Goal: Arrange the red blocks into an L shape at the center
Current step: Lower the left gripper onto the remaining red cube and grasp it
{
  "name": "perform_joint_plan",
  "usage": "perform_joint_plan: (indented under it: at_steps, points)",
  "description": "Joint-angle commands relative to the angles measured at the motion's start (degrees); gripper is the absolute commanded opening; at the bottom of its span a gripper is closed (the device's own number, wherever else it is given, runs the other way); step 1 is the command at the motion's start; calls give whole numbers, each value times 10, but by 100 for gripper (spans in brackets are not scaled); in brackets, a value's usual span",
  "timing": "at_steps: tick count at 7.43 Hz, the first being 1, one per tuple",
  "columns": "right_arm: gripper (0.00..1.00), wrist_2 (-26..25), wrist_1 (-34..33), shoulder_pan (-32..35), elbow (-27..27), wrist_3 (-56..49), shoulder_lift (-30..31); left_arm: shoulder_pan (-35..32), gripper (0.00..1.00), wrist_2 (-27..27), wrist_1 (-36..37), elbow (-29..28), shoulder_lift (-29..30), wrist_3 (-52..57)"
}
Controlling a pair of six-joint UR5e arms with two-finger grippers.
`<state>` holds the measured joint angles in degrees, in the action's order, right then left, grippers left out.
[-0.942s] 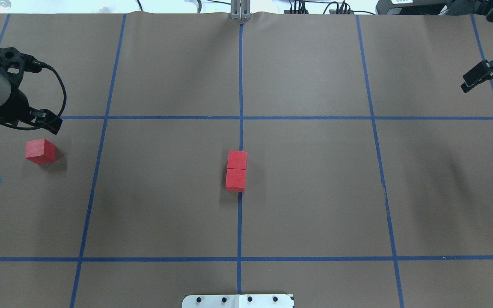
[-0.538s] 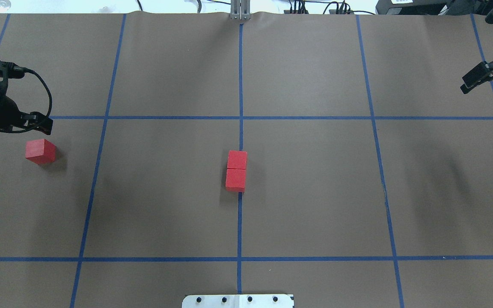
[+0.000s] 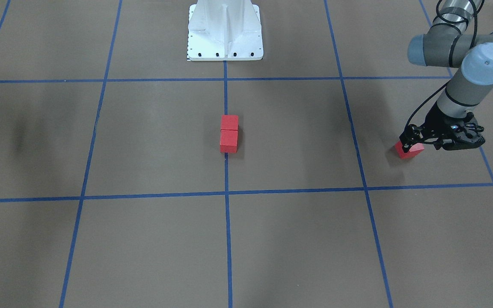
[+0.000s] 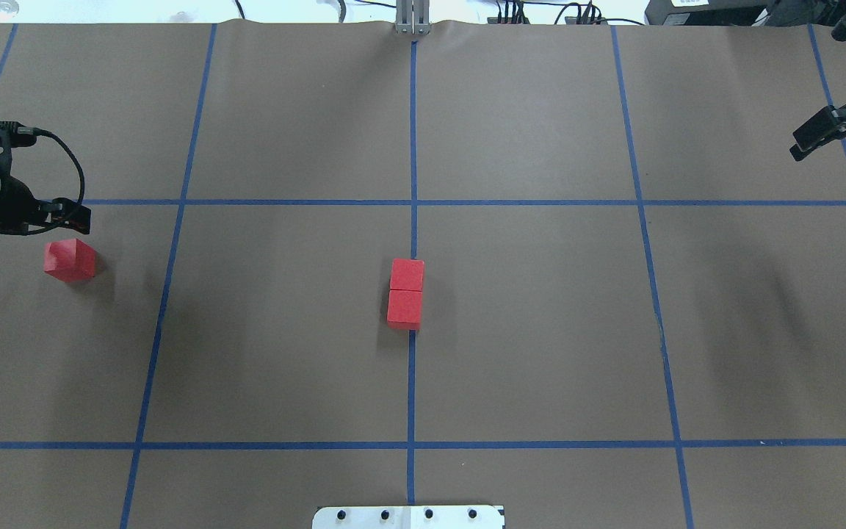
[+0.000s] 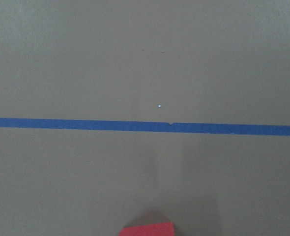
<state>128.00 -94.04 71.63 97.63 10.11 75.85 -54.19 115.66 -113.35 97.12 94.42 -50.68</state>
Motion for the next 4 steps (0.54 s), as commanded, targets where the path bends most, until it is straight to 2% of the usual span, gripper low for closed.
perform_joint_plan:
  at_steps: [1,4]
  points:
    - [100,-2,0,0,0,0,0,2,98,0,-6,-2,-6,-20]
    - [100,-2,0,0,0,0,0,7,97,0,-8,-7,-6,-21]
